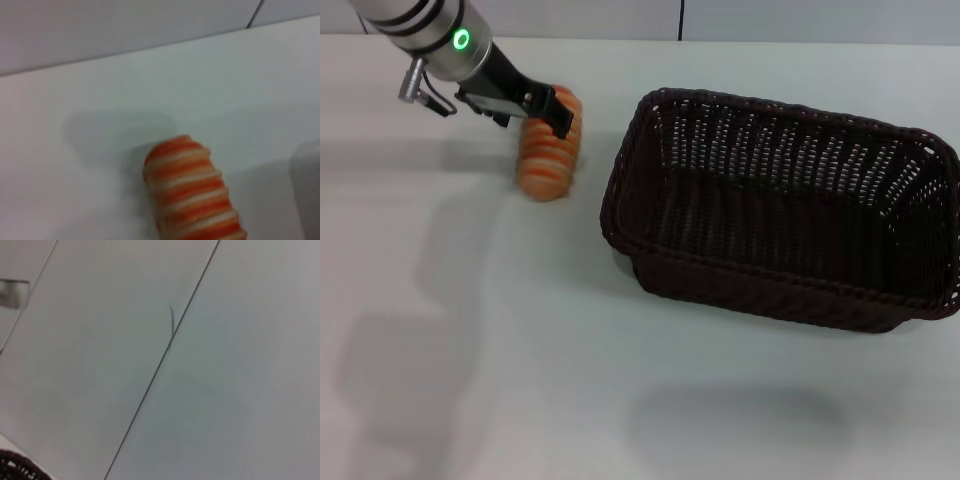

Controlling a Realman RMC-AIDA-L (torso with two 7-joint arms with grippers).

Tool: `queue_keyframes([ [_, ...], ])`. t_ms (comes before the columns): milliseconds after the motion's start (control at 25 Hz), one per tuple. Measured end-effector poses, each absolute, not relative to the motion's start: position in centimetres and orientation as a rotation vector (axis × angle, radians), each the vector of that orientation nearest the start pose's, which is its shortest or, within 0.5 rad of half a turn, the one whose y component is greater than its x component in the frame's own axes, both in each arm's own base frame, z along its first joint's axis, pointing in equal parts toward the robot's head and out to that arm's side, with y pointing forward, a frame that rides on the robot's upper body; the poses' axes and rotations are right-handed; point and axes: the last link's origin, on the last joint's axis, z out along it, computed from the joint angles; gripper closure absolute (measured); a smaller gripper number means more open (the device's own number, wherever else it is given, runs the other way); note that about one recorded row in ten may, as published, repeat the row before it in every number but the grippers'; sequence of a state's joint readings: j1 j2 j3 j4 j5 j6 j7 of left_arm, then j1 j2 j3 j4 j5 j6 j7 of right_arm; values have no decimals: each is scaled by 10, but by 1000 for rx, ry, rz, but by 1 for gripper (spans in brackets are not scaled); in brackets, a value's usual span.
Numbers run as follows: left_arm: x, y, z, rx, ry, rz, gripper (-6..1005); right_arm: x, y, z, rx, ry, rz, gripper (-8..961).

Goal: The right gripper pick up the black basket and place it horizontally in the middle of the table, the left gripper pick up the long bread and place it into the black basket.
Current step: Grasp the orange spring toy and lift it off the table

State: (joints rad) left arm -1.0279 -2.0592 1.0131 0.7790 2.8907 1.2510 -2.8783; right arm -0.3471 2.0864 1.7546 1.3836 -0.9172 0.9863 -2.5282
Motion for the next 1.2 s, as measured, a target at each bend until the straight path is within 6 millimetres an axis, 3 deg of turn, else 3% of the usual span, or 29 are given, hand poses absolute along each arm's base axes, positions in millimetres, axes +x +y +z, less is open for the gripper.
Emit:
queue_keyframes([
  [240, -176, 450, 3, -2132, -1333, 358, 197, 278, 222, 99, -1857, 14, 408, 380],
  [600, -180, 451, 11, -2115, -1330, 350, 196, 336, 209, 124, -1637, 232, 395, 379],
  [720, -181, 451, 12, -2111, -1331, 350, 195, 342, 206, 128, -1608, 242, 384, 379],
  [1200, -187, 449, 0, -2152, -1258, 391, 193, 340, 207, 130, -1594, 223, 422, 379],
])
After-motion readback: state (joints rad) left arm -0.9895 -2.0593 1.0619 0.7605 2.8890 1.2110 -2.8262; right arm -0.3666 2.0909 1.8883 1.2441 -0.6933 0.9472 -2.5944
